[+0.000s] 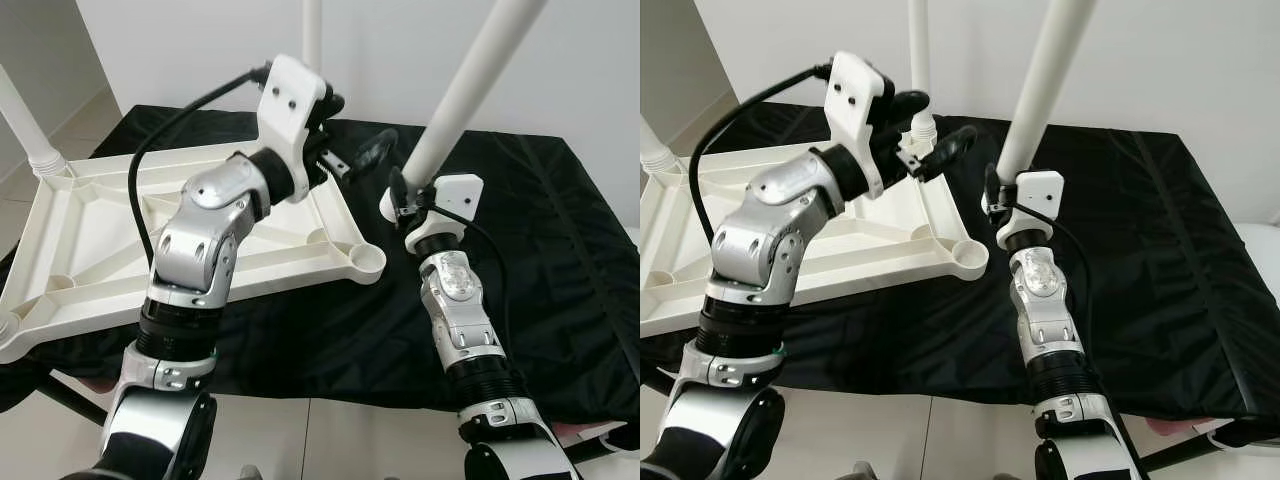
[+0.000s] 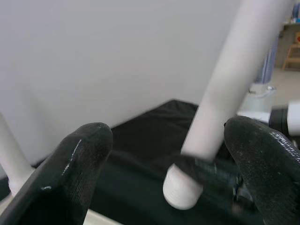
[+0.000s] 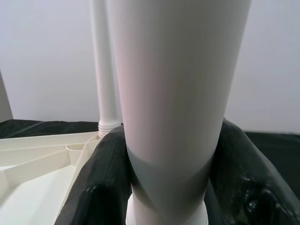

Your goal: Building children table

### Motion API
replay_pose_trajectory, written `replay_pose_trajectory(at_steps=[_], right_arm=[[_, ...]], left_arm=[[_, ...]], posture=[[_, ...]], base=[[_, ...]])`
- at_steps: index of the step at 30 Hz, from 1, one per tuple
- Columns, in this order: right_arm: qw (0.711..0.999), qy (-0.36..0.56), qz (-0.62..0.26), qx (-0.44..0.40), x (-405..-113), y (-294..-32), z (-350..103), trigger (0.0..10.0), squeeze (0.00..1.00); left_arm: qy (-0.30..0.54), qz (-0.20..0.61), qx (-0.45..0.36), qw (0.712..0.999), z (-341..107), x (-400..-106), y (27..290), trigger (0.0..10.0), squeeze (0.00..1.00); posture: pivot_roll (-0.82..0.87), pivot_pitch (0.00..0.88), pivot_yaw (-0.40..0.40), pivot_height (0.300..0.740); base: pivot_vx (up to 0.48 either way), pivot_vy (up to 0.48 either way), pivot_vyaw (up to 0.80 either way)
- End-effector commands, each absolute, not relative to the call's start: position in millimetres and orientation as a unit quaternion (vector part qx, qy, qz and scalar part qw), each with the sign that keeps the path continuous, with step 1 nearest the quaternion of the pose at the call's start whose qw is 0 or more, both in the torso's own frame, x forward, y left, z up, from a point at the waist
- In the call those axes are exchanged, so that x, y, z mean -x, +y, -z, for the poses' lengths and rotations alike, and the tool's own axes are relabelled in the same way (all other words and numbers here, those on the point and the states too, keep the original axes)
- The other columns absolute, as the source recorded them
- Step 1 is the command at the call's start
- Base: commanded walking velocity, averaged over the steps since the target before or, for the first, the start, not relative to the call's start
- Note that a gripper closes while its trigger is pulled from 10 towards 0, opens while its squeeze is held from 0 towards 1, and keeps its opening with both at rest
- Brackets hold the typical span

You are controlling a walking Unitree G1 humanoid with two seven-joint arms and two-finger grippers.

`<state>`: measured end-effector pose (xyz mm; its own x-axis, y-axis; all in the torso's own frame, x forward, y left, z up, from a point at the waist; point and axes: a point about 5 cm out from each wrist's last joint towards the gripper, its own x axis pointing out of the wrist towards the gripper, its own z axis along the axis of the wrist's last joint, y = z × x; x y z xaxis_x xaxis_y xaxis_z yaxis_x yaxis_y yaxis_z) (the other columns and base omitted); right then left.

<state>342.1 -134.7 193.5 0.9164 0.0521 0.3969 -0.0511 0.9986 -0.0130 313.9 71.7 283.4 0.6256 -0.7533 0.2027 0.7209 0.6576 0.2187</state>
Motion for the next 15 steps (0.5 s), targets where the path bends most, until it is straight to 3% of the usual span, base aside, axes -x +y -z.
replay_pose_trajectory(at_steps=[1,5,15], right_arm=[[0.981,-0.191,-0.016,-0.019,-341,-140,-192,10.0,0.0],[0.984,-0.174,-0.009,-0.028,-341,-146,-191,10.0,0.0],[0.983,-0.172,-0.046,-0.037,-336,-150,-197,10.0,0.0]], left_arm=[[-0.112,0.452,-0.079,0.882,-267,-308,69,10.0,0.0],[-0.049,0.46,-0.132,0.877,-224,-309,69,10.0,0.0],[0.036,0.457,-0.185,0.869,-167,-312,66,10.0,0.0]], posture=[[-0.02,0.0,0.013,0.74],[-0.03,0.0,0.013,0.74],[-0.04,0.0,0.013,0.74]], base=[[0.0,0.0,0.0],[0.0,0.0,0.0],[0.0,0.0,0.0]])
